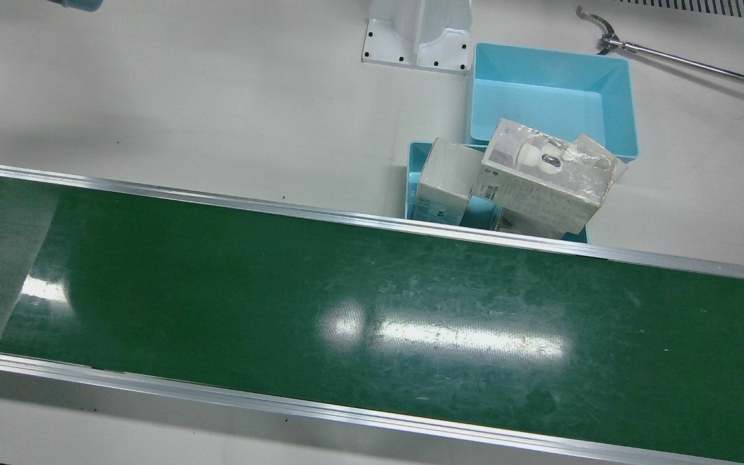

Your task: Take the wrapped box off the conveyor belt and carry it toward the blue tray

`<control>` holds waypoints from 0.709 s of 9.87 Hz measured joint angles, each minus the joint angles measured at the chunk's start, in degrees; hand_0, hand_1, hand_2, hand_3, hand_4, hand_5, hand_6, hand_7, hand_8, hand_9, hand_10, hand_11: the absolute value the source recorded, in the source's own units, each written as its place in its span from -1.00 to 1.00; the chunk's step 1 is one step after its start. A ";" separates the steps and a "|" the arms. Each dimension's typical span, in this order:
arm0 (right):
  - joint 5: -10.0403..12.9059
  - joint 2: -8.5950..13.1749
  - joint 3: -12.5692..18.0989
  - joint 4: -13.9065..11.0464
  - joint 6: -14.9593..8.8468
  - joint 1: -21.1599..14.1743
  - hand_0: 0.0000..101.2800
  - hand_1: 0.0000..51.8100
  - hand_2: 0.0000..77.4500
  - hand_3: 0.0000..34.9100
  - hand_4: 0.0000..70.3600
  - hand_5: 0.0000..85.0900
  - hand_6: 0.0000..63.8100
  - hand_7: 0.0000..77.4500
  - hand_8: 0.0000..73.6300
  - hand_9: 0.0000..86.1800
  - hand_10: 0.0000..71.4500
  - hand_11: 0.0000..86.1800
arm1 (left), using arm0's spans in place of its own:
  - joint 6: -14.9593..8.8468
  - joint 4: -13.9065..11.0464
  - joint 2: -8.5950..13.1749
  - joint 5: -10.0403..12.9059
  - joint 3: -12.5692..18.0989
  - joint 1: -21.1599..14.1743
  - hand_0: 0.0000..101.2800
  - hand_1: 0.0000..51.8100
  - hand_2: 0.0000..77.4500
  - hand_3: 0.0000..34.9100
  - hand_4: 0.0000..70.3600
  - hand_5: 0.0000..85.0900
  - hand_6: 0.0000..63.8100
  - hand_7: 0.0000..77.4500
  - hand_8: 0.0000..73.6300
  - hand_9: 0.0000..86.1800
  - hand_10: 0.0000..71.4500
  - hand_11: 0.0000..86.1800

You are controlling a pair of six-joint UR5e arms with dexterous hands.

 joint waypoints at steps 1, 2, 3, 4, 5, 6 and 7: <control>-1.02 -0.06 -0.14 0.83 -0.04 0.17 -0.21 -0.92 -0.80 -1.00 0.77 0.49 0.95 0.82 0.63 0.62 0.82 0.47 | 0.00 0.00 0.00 0.00 0.00 0.00 -1.00 -1.00 -0.97 -1.00 -1.00 -0.97 -0.98 -0.99 -0.99 -0.99 -0.98 -0.99; -1.71 -0.06 -0.21 1.48 -0.22 0.26 -0.21 -0.94 -0.94 -1.00 0.35 0.10 0.59 0.46 0.23 0.32 0.44 0.09 | 0.00 0.00 0.00 0.00 0.00 0.00 -1.00 -1.00 -0.97 -1.00 -0.98 -0.97 -0.98 -0.99 -0.99 -1.00 -1.00 -0.99; -2.19 -0.05 -0.23 2.02 -0.39 0.29 -0.19 -0.54 -0.96 -0.99 -0.13 -0.31 0.11 -0.01 -0.27 -0.14 -0.10 -0.34 | 0.00 0.00 0.00 0.00 0.00 0.00 -1.00 -1.00 -0.97 -1.00 -0.98 -0.97 -0.98 -0.99 -0.99 -1.00 -1.00 -0.99; -2.44 0.02 -0.15 2.35 -0.51 0.21 -0.19 -0.54 -0.96 -0.99 -0.13 -0.31 0.11 -0.01 -0.27 -0.14 -0.10 -0.34 | 0.00 0.00 0.00 0.00 0.00 0.00 -1.00 -1.00 -0.97 -1.00 -0.98 -0.97 -0.98 -0.99 -0.99 -1.00 -0.98 -0.99; -2.55 0.11 -0.05 2.50 -0.59 0.00 -0.22 -0.92 -0.97 -0.99 -0.41 -0.47 -0.16 -0.27 -0.59 -0.37 -0.42 -0.60 | 0.00 0.00 0.00 0.00 0.00 0.00 -1.00 -1.00 -0.97 -1.00 -0.98 -0.97 -0.98 -0.99 -0.99 -1.00 -0.98 -0.99; -2.67 0.47 -0.12 2.58 -0.73 -0.28 -0.22 -0.92 -0.97 -0.99 -0.41 -0.47 -0.16 -0.27 -0.59 -0.37 -0.42 -0.60 | 0.00 0.00 0.00 0.00 0.00 0.00 -1.00 -1.00 -0.97 -1.00 -0.98 -0.97 -1.00 -0.99 -0.99 -1.00 -0.98 -0.99; -2.97 1.00 -0.19 2.61 -1.09 -0.49 -0.32 -0.87 -0.96 -0.56 -1.00 -0.92 -0.74 -0.70 -0.84 -0.92 -1.00 -0.96 | 0.00 0.00 0.00 0.00 0.00 0.00 -1.00 -1.00 -0.97 -1.00 -1.00 -0.97 -1.00 -0.99 -0.99 -1.00 -0.98 -0.99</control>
